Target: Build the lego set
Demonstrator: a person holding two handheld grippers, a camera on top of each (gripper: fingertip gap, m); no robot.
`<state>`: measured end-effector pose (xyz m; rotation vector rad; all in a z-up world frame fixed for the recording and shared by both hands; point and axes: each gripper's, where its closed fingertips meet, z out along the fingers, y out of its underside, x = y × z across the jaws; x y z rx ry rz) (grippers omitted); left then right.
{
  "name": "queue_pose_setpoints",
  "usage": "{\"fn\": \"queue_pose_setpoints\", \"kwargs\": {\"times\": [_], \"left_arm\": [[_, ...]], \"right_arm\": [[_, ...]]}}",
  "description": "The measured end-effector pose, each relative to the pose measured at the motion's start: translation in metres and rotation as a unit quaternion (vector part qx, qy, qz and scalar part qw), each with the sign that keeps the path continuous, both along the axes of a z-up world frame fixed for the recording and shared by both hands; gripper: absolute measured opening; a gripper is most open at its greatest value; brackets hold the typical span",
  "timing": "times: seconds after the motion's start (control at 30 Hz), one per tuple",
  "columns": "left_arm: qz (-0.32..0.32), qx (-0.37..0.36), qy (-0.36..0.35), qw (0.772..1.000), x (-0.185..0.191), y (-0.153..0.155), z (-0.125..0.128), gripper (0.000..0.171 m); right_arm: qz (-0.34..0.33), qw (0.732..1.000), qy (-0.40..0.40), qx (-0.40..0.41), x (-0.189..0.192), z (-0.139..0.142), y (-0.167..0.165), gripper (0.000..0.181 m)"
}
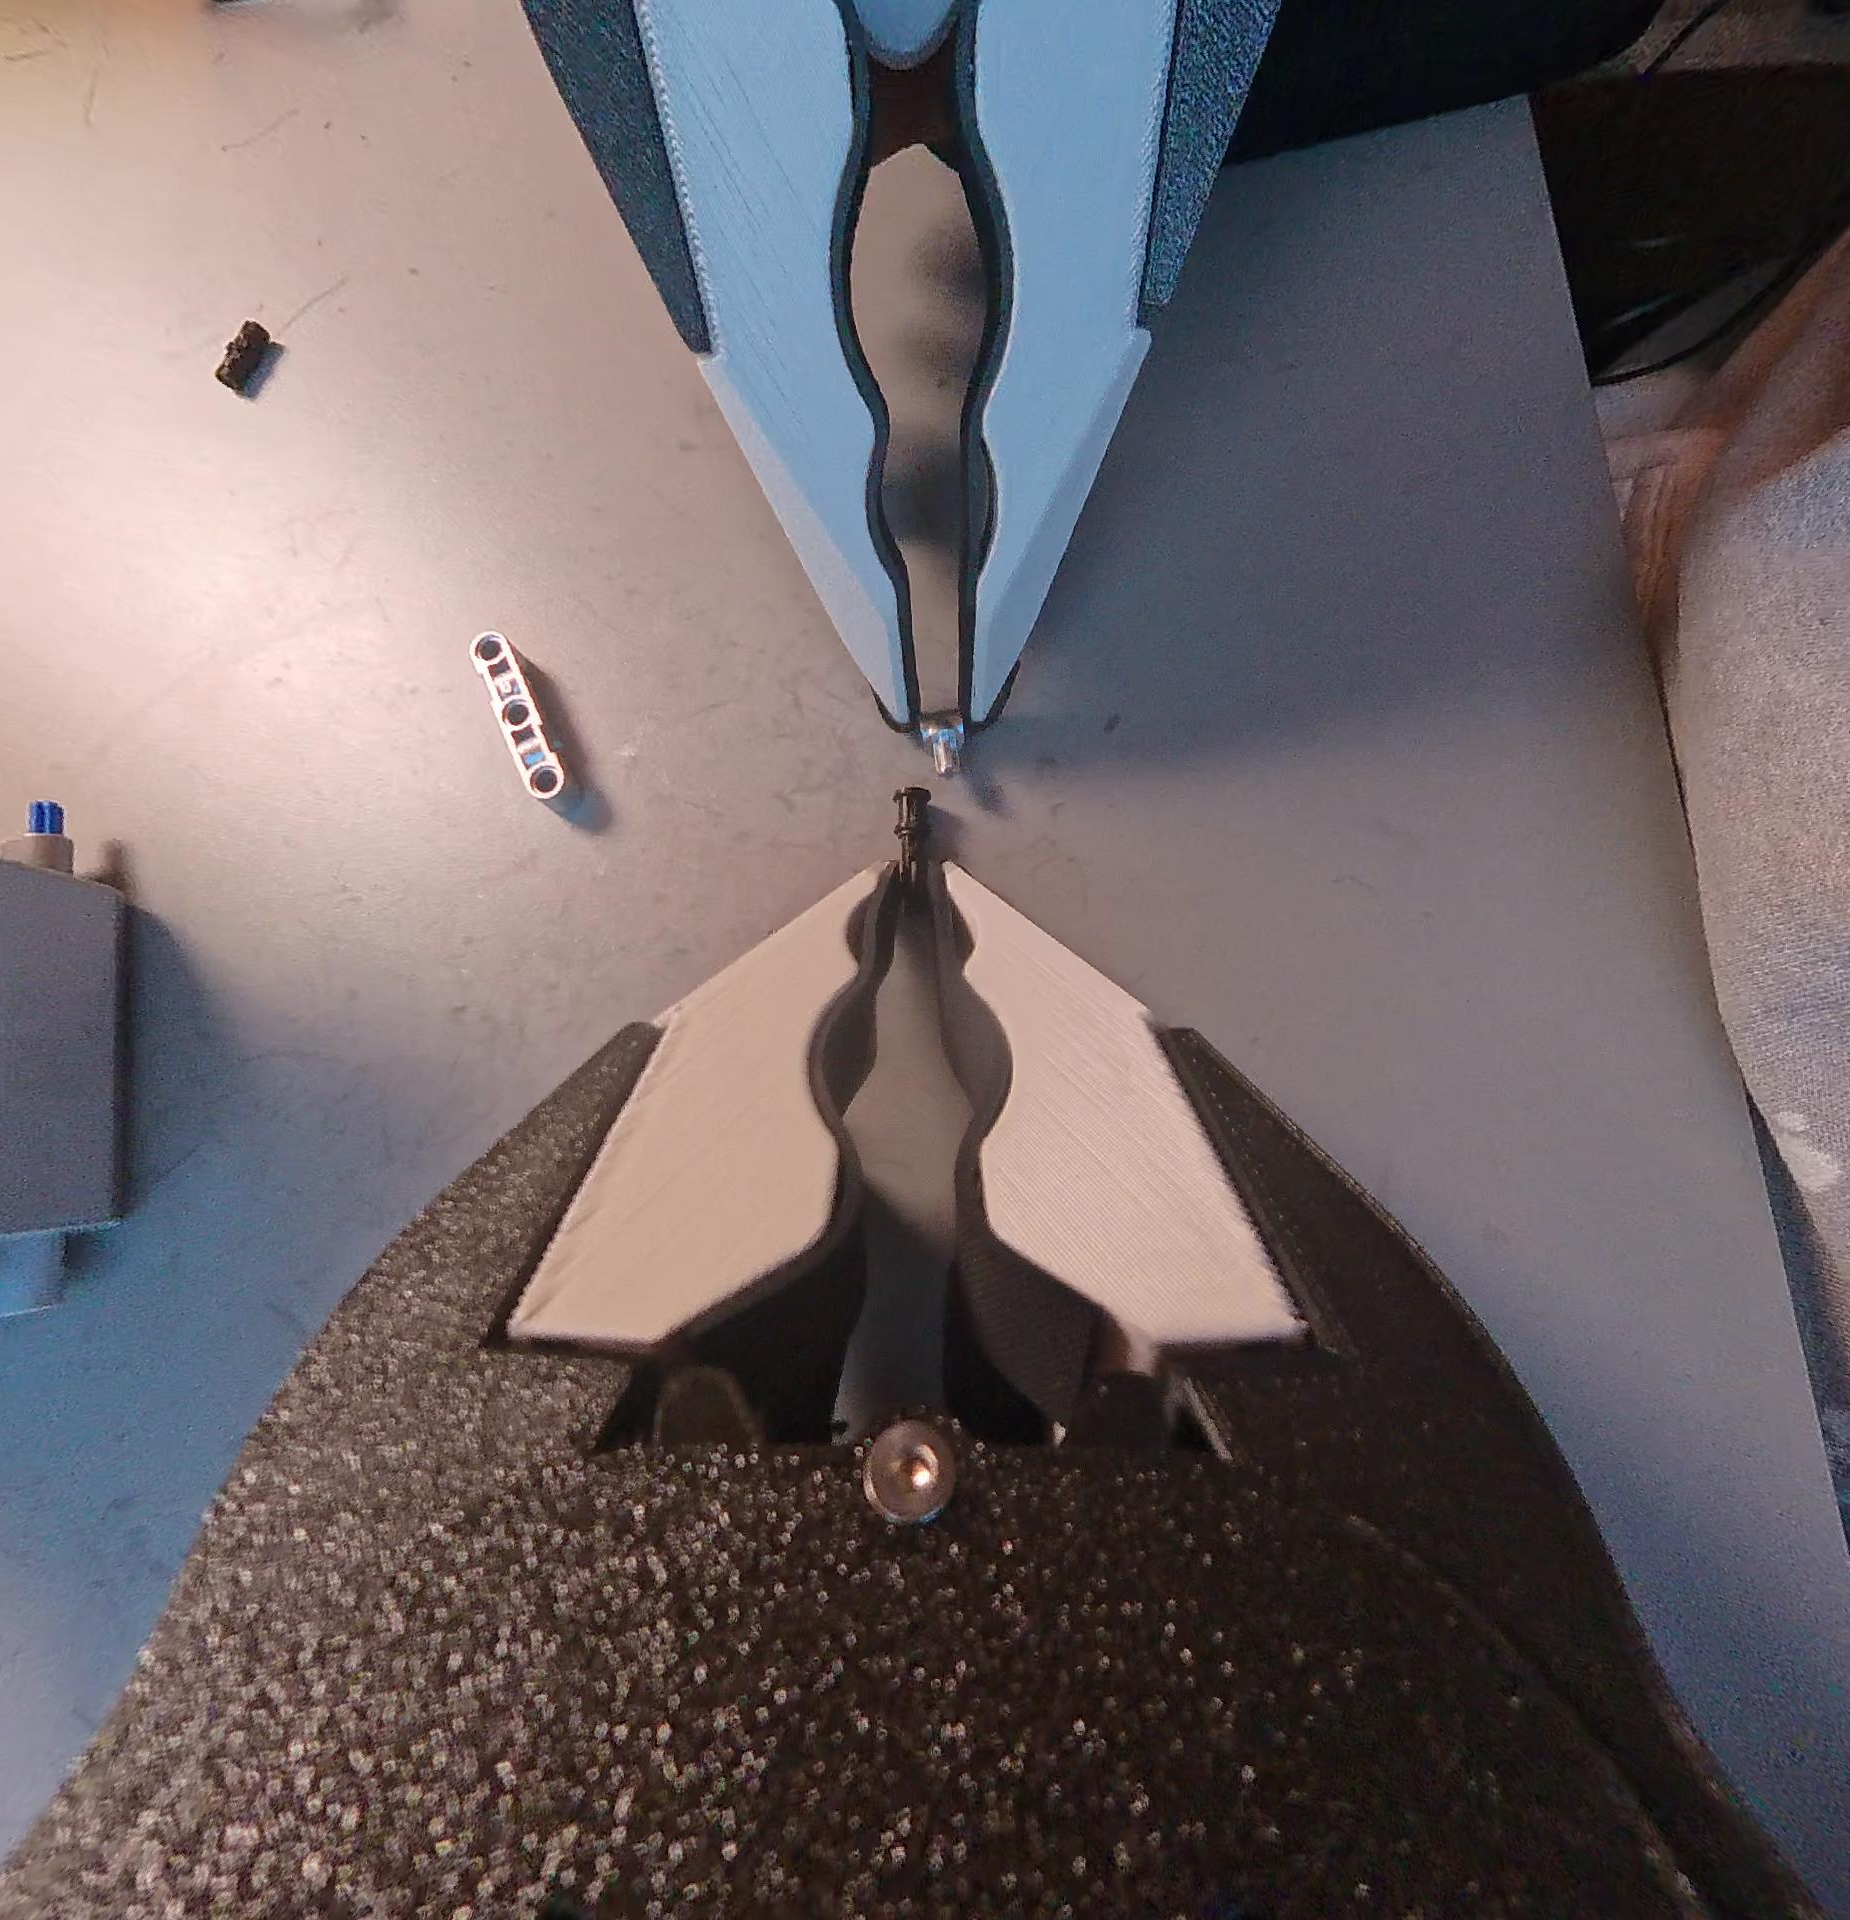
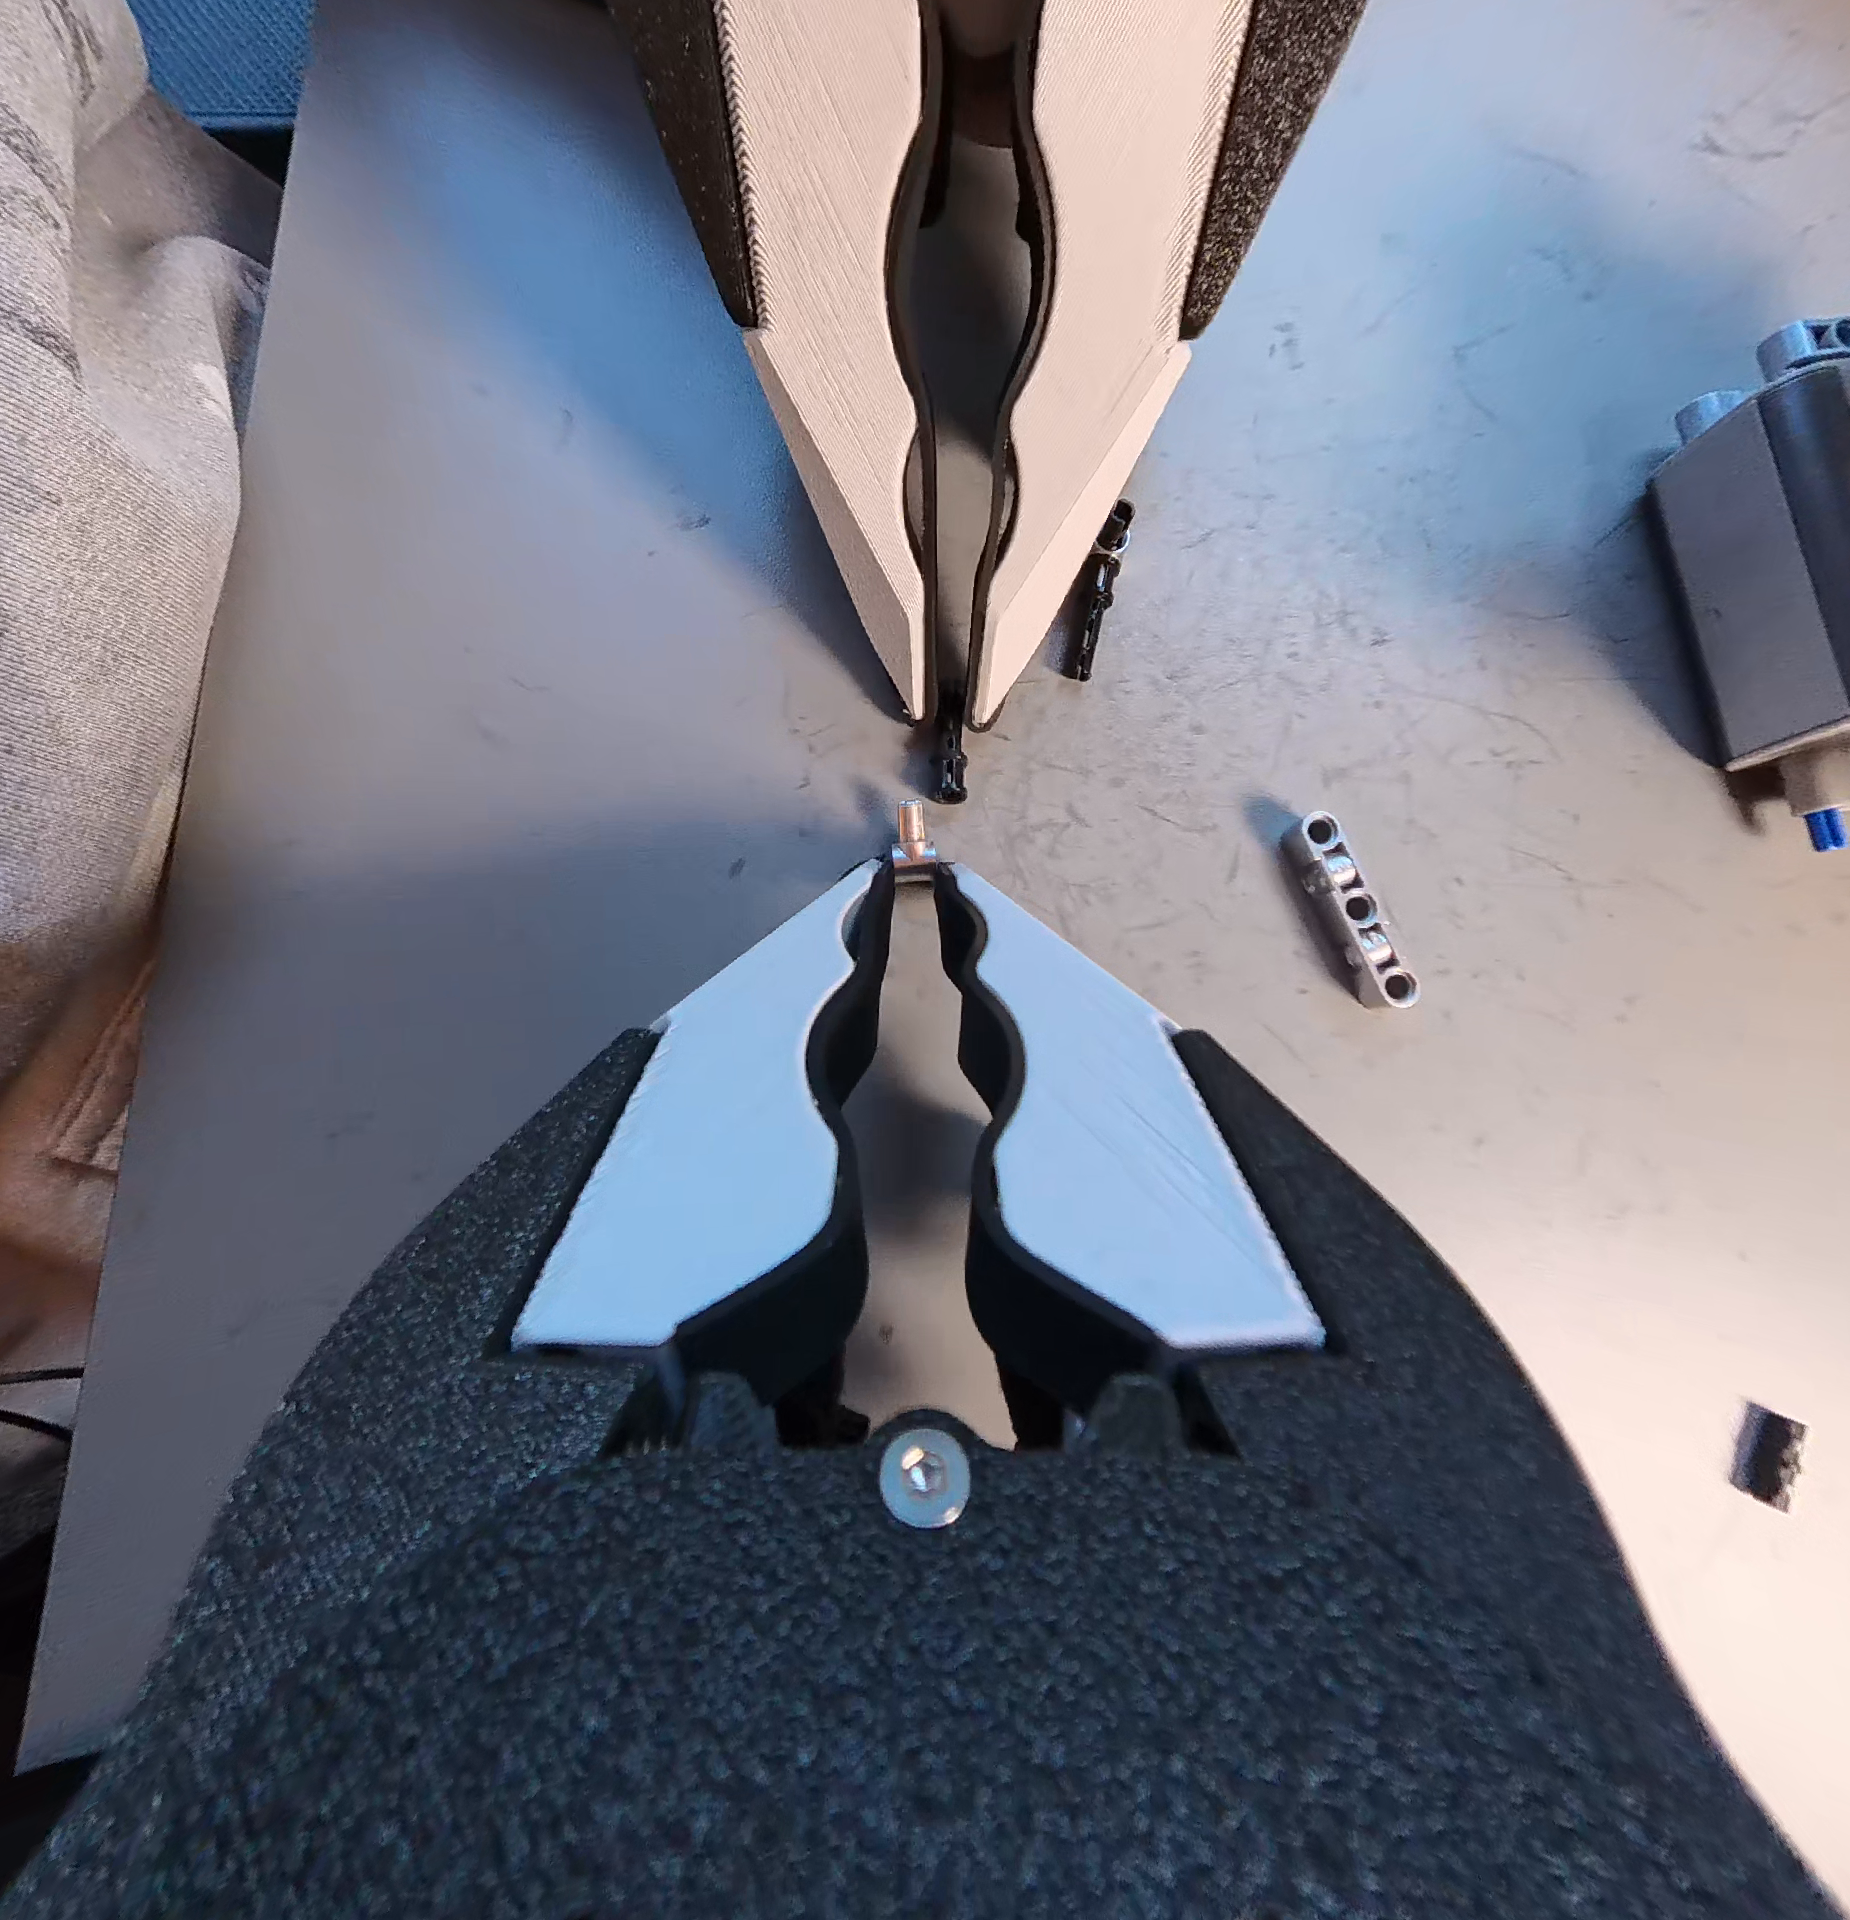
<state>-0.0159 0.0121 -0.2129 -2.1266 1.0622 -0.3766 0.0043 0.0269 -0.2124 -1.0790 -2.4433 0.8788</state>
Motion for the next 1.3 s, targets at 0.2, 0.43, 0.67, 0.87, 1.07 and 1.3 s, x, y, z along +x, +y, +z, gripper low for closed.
{"fn": "queue_pose_setpoints", "kwargs": {"times": [0.2, 0.43, 0.67, 0.87, 1.07, 1.3], "left_arm": [[0.001, -0.003, -0.003, 1.000, 0.0001, 0.0000, 0.0000, 0.003], [0.001, -0.005, -0.004, 1.000, 0.0002, -0.0001, 0.0001, 0.003], [0.000, -0.005, -0.001, 1.000, 0.0002, -0.0005, 0.0001, 0.003], [-0.003, -0.009, 0.004, 1.000, -0.0007, -0.0009, 0.0004, 0.003], [-0.009, -0.014, 0.003, 1.000, -0.0011, -0.0023, 0.0004, 0.002], [-0.012, -0.018, -0.001, 1.000, -0.0007, -0.0021, 0.0005, 0.002]], "right_arm": [[0.004, 1.000, 0.001, 0.001, -0.0001, -0.0001, -0.0009, 0.009], [0.009, 1.000, 0.000, -0.004, -0.0015, -0.0001, -0.0039, 0.014], [0.002, 1.000, -0.004, -0.007, -0.0047, 0.0001, -0.0047, 0.007], [0.003, 1.000, -0.010, 0.014, -0.0054, 0.0001, -0.0025, 0.007], [0.014, 0.999, -0.016, 0.028, -0.0066, 0.0001, -0.0017, 0.007], [0.013, 0.999, -0.011, 0.038, -0.0088, 0.0004, -0.0008, 0.007]]}}
